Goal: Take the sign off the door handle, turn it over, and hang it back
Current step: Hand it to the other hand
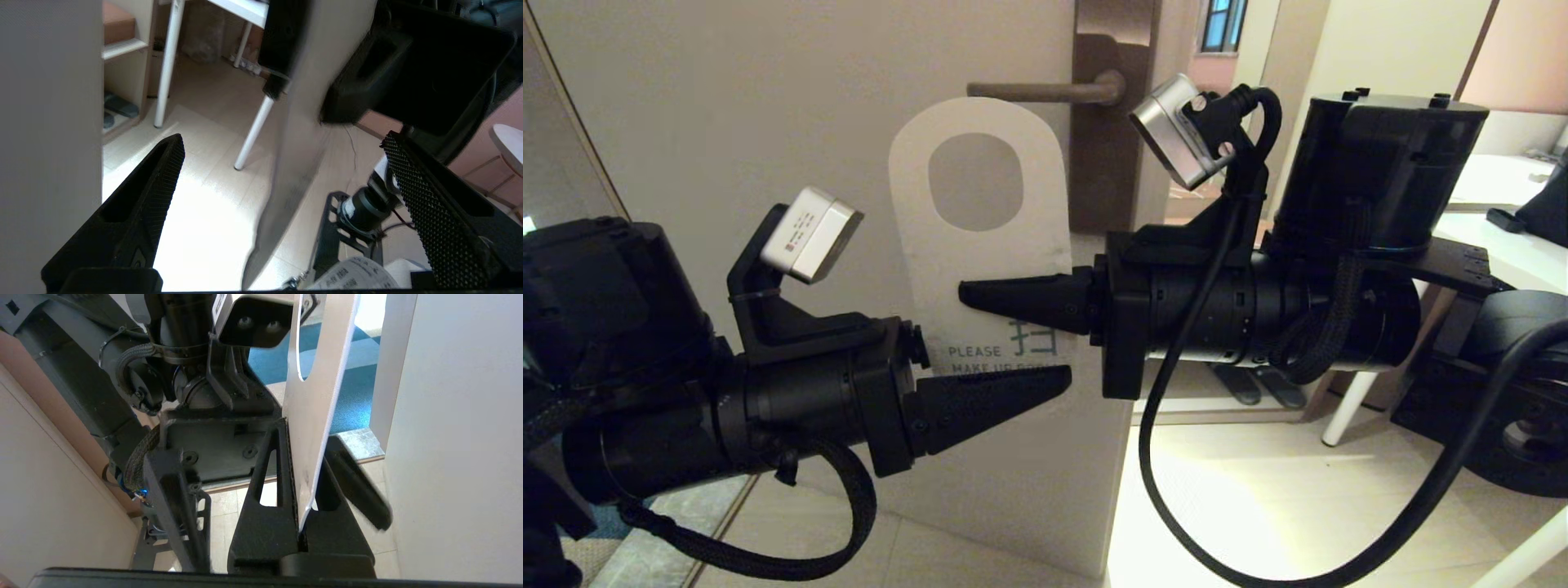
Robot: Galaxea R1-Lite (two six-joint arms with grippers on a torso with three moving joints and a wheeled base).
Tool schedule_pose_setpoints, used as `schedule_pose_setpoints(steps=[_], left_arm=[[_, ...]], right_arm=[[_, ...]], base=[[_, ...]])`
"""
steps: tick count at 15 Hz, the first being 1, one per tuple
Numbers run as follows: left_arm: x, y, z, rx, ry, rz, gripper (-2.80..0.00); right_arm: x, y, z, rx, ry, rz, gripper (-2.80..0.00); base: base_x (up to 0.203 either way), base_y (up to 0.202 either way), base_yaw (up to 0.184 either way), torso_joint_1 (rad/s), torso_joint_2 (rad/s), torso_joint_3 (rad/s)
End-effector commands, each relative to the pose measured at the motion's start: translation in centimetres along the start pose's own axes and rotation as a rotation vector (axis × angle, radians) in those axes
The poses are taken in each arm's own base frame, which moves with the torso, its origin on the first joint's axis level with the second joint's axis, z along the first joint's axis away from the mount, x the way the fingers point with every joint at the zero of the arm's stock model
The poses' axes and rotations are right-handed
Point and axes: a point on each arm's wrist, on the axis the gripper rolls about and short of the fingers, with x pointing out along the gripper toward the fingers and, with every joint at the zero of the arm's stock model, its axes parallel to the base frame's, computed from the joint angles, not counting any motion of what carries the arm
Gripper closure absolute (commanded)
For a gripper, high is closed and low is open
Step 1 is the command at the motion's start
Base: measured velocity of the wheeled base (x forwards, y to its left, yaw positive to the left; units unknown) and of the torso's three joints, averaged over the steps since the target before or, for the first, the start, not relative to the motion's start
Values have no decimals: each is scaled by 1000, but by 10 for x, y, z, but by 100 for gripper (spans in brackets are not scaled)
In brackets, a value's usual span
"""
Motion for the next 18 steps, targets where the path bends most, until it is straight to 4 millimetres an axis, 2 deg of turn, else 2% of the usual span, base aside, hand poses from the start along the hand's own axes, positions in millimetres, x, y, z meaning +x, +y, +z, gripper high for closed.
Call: schedule_pose_setpoints(steps=[1, 18], left_arm=[[0, -3, -3, -2, 7, -17, -280], [6, -12, -7, -8, 14, -72, -280]], right_arm=[[0, 0, 0, -1, -1, 5, 0], [6, 5, -3, 3, 9, 29, 0]], base=[[0, 0, 0, 0, 0, 0], [0, 0, 0, 0, 0, 0]])
